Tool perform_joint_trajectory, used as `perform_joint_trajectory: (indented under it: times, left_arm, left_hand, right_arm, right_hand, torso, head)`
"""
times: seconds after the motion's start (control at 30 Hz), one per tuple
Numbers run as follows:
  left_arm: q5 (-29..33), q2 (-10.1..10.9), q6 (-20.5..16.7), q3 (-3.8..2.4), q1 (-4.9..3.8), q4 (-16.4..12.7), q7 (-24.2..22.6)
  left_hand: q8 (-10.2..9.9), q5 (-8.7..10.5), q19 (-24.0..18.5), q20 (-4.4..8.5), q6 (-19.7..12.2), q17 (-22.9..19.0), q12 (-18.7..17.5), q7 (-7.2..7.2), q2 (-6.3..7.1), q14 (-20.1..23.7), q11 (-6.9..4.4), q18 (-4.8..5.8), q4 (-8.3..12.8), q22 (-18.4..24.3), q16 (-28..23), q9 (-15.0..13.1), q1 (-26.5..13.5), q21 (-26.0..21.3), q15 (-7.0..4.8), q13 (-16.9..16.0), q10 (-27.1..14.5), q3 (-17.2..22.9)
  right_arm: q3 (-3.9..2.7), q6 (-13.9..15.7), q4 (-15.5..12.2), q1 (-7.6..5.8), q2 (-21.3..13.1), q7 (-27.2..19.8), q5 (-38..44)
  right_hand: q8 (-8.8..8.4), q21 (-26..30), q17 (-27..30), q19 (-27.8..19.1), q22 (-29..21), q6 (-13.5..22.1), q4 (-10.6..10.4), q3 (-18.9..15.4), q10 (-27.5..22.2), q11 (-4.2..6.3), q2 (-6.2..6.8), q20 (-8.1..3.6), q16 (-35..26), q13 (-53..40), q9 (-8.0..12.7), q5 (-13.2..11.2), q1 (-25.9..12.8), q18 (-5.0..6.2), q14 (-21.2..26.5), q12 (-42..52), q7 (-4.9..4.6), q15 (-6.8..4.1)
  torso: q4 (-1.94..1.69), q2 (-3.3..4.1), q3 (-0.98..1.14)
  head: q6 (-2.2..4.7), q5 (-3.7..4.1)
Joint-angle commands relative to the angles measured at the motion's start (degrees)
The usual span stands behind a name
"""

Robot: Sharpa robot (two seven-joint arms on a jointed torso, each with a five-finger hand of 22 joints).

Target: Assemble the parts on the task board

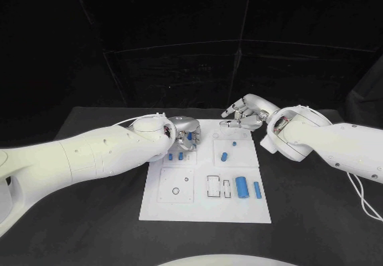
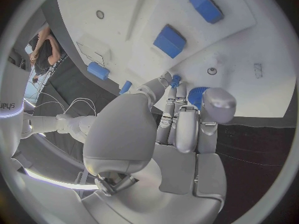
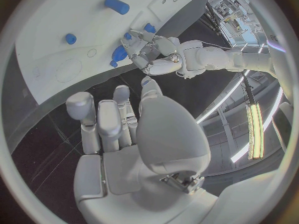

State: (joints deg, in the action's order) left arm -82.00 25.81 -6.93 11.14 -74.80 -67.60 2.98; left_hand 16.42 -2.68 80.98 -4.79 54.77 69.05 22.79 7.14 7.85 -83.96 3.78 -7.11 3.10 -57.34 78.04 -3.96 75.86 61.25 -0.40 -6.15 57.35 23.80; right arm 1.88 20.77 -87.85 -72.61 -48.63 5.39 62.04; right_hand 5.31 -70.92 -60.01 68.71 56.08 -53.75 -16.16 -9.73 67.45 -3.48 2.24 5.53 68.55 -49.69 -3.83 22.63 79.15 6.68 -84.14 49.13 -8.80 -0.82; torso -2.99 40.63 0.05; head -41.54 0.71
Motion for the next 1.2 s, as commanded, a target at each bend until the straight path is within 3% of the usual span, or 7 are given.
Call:
perform_joint_trajectory:
  times: [0.03, 0.67, 0.87, 1.2]
  left_arm:
    - [-0.44, -0.12, 1.96, -0.03, -0.02, 0.12, 0.64]
    - [-0.44, -0.29, 3.16, -0.03, 0.08, 0.72, 1.58]
    - [-0.44, -0.16, 2.92, -0.03, 0.09, 0.69, 1.42]
    - [-0.43, 0.27, -1.42, -0.04, 0.11, 0.26, -0.94]
  left_hand:
    - [-0.33, -0.27, 0.38, -0.05, 0.44, -0.09, -0.35, 0.01, -0.55, -1.28, 0.13, 0.43, 0.03, -0.15, 0.15, 0.03, -0.22, 0.30, -0.48, 0.10, 0.49, 0.45]
    - [-1.81, -0.28, 0.25, -0.01, 1.48, -0.62, -1.83, 0.19, -1.75, -1.25, 0.15, 0.50, 1.12, -0.81, 0.17, 0.07, 1.14, 0.65, -0.49, 1.39, 1.77, 3.44]
    - [-1.43, -0.29, 0.78, 0.18, 3.96, -0.41, -1.27, 0.04, -3.04, -1.41, -0.34, 0.85, 2.32, -2.96, 0.51, -0.33, 2.45, 2.50, -0.86, 1.32, 4.65, 5.75]
    - [-1.43, -0.22, 1.24, 0.53, 5.93, -0.34, -1.19, -0.23, -3.41, -1.63, -0.82, 1.18, 2.80, -4.87, 0.74, -0.61, 1.70, 4.12, -1.21, 1.09, 7.00, 6.79]
  right_arm:
    - [-0.03, 0.46, -0.05, -0.09, 0.06, -0.16, 0.14]
    - [-0.03, 0.43, 0.02, -0.09, 0.17, -0.17, 0.14]
    - [-0.03, 0.47, 0.01, -0.09, 0.16, -0.18, 0.14]
    - [-0.03, 0.45, 0.02, -0.09, 0.17, -0.12, 0.14]
  right_hand:
    - [0.34, 0.32, -0.05, -0.38, 0.01, 0.29, 0.15, -0.21, -0.37, -0.03, -0.31, 0.06, -0.24, -0.05, -0.08, 0.17, 0.02, 0.35, 0.06, -0.05, 0.25, 0.01]
    - [0.40, 0.34, -0.13, -0.34, 0.03, 0.22, 0.17, -0.22, -0.27, -0.01, -0.40, 0.06, -0.22, -0.15, -0.09, 0.19, 0.14, 0.34, 0.03, 0.11, 0.27, -0.01]
    - [0.43, 0.34, -0.14, -0.33, 0.04, 0.19, 0.17, -0.22, -0.22, -0.01, -0.43, 0.05, -0.22, -0.22, -0.10, 0.19, 0.16, 0.34, 0.02, 0.20, 0.28, -0.01]
    - [0.48, 0.34, -0.16, -0.32, 0.04, 0.11, 0.15, -0.24, -0.19, 0.01, -0.48, 0.05, -0.22, -0.24, -0.12, 0.19, 0.17, 0.34, 0.01, 0.24, 0.30, -0.01]
  torso:
    - [-0.02, -0.01, -0.01]
    - [0.01, -0.01, 0.00]
    - [0.01, 0.02, -0.01]
    - [0.01, -0.02, 0.01]
  head:
    - [0.03, -0.01]
    - [-0.20, 0.12]
    - [-0.18, 0.14]
    - [-0.21, 0.20]
